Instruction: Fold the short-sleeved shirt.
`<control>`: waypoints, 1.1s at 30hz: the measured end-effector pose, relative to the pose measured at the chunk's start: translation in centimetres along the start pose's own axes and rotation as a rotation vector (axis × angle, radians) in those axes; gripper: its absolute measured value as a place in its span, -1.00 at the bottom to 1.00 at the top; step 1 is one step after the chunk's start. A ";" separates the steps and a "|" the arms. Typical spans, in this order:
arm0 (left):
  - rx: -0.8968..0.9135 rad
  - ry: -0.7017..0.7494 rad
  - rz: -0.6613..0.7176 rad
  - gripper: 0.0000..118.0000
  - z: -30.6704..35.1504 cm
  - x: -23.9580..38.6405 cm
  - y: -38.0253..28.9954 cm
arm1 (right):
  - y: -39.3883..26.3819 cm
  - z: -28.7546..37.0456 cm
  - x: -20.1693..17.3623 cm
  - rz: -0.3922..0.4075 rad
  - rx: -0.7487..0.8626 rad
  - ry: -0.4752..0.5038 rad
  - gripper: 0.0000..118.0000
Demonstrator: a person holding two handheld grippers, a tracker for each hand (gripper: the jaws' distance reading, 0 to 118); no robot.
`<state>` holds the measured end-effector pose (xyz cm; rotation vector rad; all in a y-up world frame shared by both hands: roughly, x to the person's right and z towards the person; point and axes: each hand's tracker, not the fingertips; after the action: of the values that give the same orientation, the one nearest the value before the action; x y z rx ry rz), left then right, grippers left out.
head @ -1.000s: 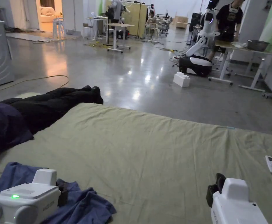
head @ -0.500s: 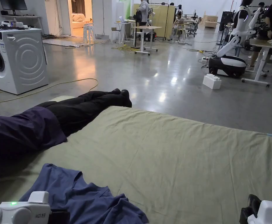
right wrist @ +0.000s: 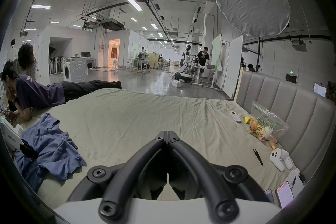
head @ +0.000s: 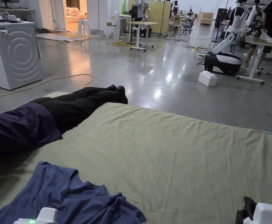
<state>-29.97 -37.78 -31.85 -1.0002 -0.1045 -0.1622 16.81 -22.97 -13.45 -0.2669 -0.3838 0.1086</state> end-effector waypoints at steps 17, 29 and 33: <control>0.201 -0.101 0.111 -0.89 3.3 -3.7 1.9 | -0.2 0.7 -0.3 0.027 -0.011 0.015 -0.99; 0.478 -0.223 0.130 -0.89 13.4 -2.9 8.1 | 1.1 1.7 0.7 -0.027 0.022 0.011 -0.99; 0.554 -0.229 0.049 -0.89 18.4 0.5 11.2 | 1.6 2.4 1.5 -0.042 0.039 0.004 -0.99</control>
<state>-27.70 -16.37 -31.17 -0.4642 -0.3160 0.0291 17.20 -20.68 -11.25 -0.2204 -0.3824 0.0747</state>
